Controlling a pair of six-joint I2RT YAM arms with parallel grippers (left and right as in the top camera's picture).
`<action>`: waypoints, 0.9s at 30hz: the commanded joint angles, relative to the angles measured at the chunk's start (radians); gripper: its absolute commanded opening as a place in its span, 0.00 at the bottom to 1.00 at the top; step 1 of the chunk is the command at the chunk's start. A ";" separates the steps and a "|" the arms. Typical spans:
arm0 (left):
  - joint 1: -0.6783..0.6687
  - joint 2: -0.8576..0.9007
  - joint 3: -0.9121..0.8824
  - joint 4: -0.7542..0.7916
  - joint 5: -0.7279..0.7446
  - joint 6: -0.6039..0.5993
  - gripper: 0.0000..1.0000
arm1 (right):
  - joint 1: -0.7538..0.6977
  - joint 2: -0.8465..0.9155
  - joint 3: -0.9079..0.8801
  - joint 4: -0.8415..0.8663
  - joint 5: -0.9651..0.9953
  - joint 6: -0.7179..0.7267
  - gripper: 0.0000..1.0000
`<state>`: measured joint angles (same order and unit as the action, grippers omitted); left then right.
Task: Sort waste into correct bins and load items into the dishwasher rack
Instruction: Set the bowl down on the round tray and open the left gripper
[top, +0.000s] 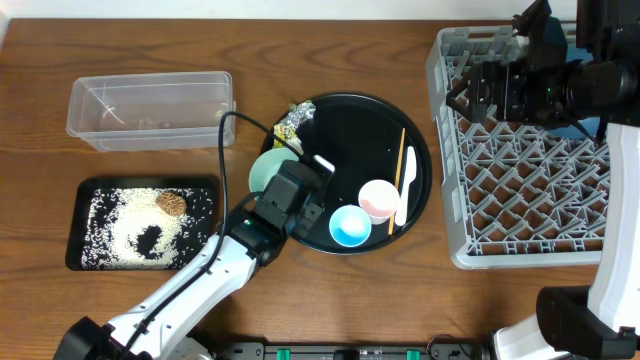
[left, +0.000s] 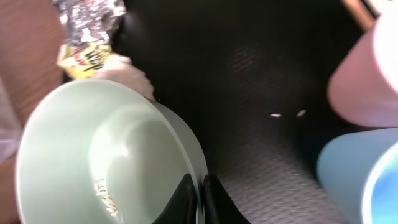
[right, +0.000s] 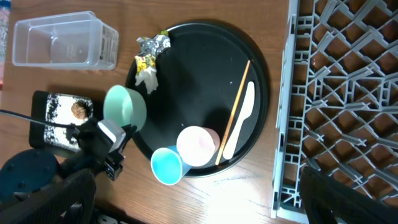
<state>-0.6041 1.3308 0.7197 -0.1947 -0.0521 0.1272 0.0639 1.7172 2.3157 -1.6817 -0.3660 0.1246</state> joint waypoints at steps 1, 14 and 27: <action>0.003 -0.001 0.022 0.019 0.093 -0.013 0.07 | 0.014 -0.003 -0.001 0.002 0.000 -0.010 0.99; 0.003 0.035 0.022 0.020 0.120 -0.013 0.47 | 0.014 -0.003 -0.001 0.002 0.000 -0.010 0.99; 0.028 -0.183 0.023 0.005 0.108 -0.040 0.82 | 0.014 -0.003 -0.001 0.002 0.000 -0.010 0.99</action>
<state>-0.5987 1.2388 0.7197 -0.1837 0.0612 0.1020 0.0639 1.7172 2.3157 -1.6814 -0.3660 0.1246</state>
